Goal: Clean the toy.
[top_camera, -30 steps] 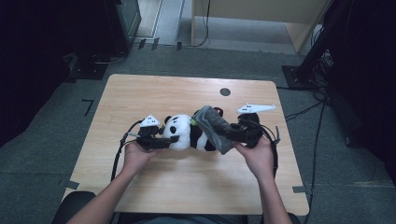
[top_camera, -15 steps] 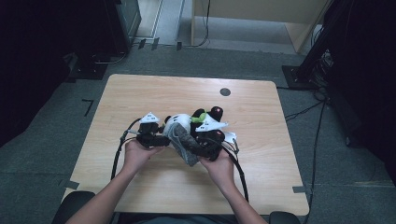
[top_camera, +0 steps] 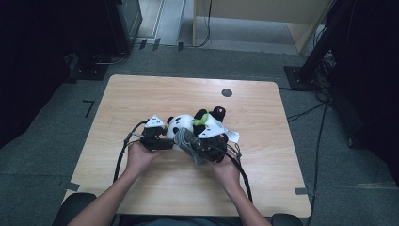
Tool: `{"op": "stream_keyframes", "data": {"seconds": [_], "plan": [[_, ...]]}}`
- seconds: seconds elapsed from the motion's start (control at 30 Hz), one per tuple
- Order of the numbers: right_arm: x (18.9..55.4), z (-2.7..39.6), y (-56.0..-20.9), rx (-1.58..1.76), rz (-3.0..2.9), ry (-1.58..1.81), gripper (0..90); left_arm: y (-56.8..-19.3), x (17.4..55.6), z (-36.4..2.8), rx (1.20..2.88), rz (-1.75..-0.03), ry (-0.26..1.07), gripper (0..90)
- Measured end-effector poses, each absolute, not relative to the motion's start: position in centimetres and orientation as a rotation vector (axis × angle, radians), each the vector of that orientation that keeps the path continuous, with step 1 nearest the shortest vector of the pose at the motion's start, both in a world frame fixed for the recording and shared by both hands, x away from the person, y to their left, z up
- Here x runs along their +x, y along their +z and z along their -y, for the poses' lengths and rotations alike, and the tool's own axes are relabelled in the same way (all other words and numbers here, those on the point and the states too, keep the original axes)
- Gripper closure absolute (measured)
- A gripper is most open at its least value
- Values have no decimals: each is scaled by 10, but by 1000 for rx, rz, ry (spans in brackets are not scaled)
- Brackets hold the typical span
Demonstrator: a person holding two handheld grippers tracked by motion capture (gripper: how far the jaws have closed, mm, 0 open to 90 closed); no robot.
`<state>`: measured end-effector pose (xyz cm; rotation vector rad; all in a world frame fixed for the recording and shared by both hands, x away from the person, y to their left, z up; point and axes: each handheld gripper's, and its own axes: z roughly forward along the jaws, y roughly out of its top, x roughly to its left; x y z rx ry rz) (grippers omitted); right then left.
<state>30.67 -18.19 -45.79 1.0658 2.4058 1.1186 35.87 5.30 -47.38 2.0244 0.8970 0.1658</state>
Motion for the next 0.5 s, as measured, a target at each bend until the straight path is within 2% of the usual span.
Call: {"op": "stream_keyframes", "data": {"seconds": [0.5], "plan": [[298,229,-430,1119,-2288,1105,766,-475,360,-55,2009,-904,155,409]]}}
